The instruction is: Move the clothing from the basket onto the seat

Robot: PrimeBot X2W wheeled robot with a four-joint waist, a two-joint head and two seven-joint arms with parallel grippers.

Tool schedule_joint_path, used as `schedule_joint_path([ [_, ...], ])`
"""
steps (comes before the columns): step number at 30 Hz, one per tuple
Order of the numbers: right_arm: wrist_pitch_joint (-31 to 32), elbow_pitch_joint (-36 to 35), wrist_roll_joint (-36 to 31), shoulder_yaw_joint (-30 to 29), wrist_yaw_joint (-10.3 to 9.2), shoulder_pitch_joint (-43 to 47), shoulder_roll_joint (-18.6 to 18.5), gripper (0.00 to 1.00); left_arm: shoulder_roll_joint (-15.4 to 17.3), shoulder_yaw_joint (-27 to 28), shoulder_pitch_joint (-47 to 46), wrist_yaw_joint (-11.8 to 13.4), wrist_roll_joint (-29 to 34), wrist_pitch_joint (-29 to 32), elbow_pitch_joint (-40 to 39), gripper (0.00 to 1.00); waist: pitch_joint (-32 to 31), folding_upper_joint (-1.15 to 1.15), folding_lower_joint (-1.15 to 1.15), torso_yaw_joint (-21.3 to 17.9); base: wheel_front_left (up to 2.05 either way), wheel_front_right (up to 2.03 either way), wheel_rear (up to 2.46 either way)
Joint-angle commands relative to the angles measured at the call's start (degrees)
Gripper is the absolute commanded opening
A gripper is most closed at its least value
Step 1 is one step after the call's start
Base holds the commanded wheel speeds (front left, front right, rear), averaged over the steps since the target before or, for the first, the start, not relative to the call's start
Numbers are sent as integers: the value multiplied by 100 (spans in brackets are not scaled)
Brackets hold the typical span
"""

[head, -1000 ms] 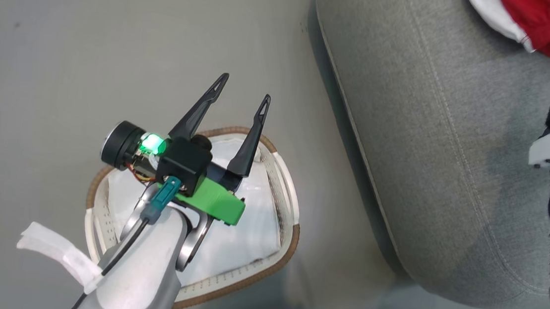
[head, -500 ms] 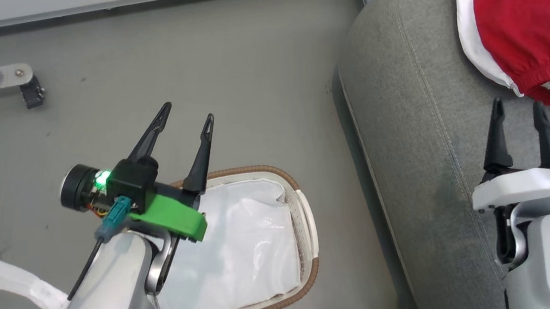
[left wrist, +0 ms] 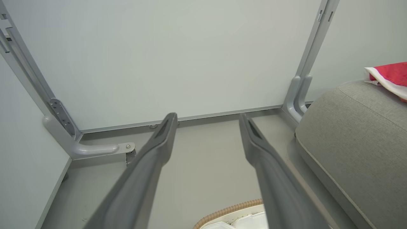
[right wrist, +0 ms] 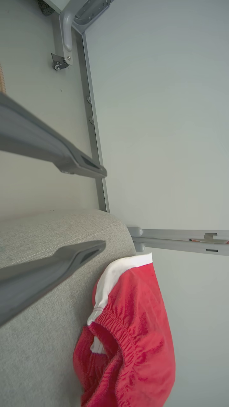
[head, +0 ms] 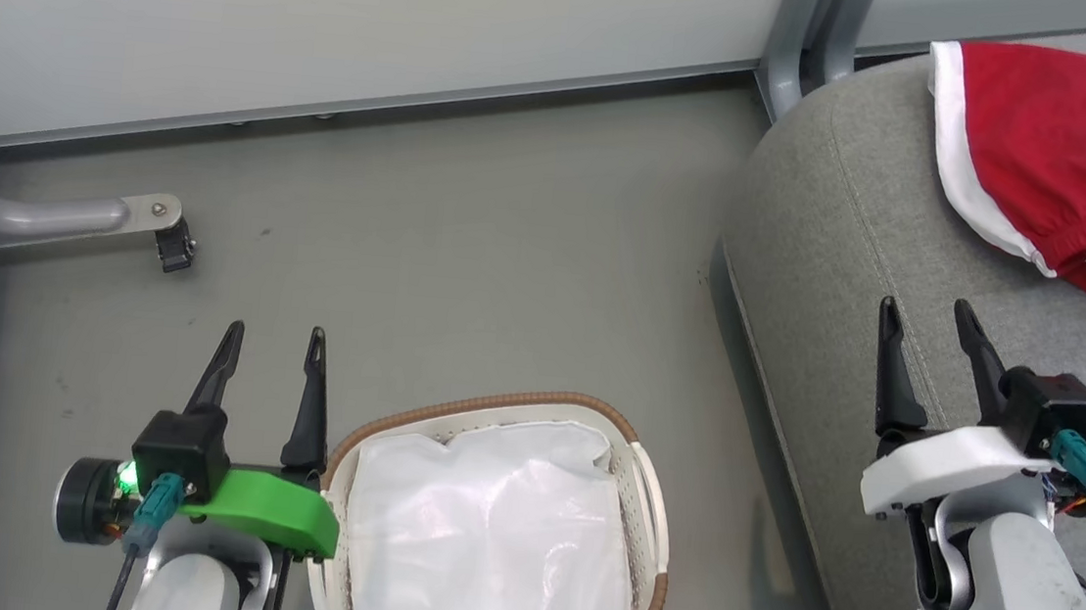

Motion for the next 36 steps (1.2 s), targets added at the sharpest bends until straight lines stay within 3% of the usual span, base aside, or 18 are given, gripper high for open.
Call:
schedule_joint_path([
  [1,-12,-23,2,4,-8,143,0,100,15,58,135,26,-56,-4,37,100,-216,0,0,185,0,0,0],
  [32,-12,175,186,337,-8,1029,65,100,14,463,1165,-358,-452,-4,119,100,-905,0,0,391,0,0,0],
  [33,1,177,198,336,0,931,89,0,-2,458,1088,-355,-468,2,137,0,-906,0,0,391,0,0,0],
  [36,15,312,216,333,0,992,123,0,-17,459,1091,-355,-492,15,282,0,-908,0,0,391,0,0,0],
])
